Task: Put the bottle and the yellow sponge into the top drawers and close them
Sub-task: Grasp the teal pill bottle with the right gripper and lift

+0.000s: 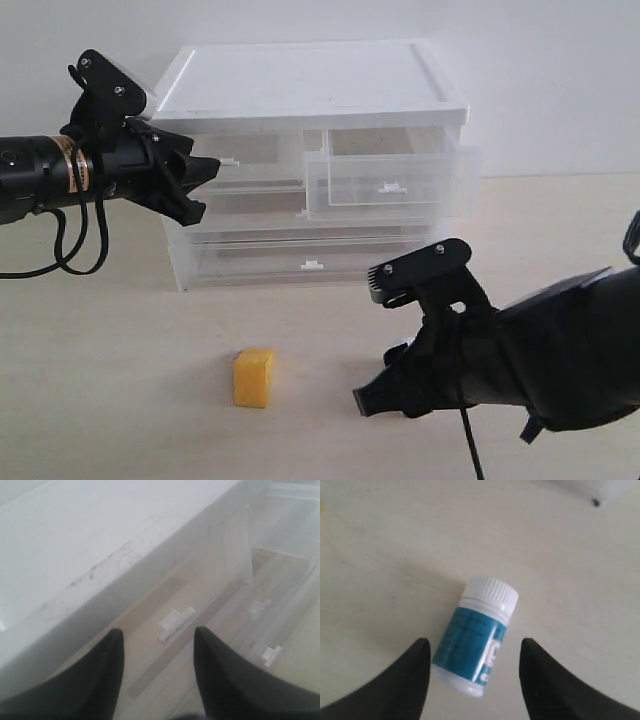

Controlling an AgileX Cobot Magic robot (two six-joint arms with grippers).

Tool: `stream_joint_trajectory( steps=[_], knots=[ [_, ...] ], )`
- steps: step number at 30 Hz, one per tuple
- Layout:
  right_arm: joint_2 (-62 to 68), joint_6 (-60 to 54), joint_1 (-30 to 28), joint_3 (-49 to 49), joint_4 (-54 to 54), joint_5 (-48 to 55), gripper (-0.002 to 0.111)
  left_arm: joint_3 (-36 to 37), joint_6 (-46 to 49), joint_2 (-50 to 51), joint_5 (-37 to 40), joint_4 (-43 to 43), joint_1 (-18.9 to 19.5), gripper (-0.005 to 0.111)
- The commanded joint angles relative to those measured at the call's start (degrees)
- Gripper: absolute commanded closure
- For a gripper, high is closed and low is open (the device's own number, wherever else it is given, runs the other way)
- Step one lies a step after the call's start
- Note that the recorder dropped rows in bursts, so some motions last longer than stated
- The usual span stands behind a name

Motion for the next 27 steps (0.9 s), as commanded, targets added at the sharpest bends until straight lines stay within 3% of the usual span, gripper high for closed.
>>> stream_joint_trajectory(
  steps=[1,6,10,19,23,27],
  knots=[
    [-0.49,0.48,-4.65,0.83,-0.02,8.03,0.06,-0.25,-0.72,-0.29,0.34,-0.34,-0.21,0.065],
    [-0.49,-0.88,-6.16,0.83,-0.02,7.2,0.056,-0.25,-0.72,-0.29,0.34,-0.34,-0.21,0.065],
    [0.66,-0.88,-6.16,0.42,-0.02,7.7,0.035,-0.25,-0.72,-0.29,0.34,-0.34,-0.21,0.065],
    [7.55,1.42,-6.03,-3.31,-0.02,9.06,0.037,-0.25,-0.72,-0.29,0.34,-0.34,-0.21,0.065],
    [8.66,1.28,-6.03,-3.8,-0.02,8.97,0.054,-0.25,-0.72,-0.29,0.34,-0.34,-0.21,0.065],
    [8.55,-1.32,-6.03,-3.55,-0.02,9.54,0.101,-0.25,-0.72,-0.29,0.34,-0.34,-0.21,0.065]
  ],
)
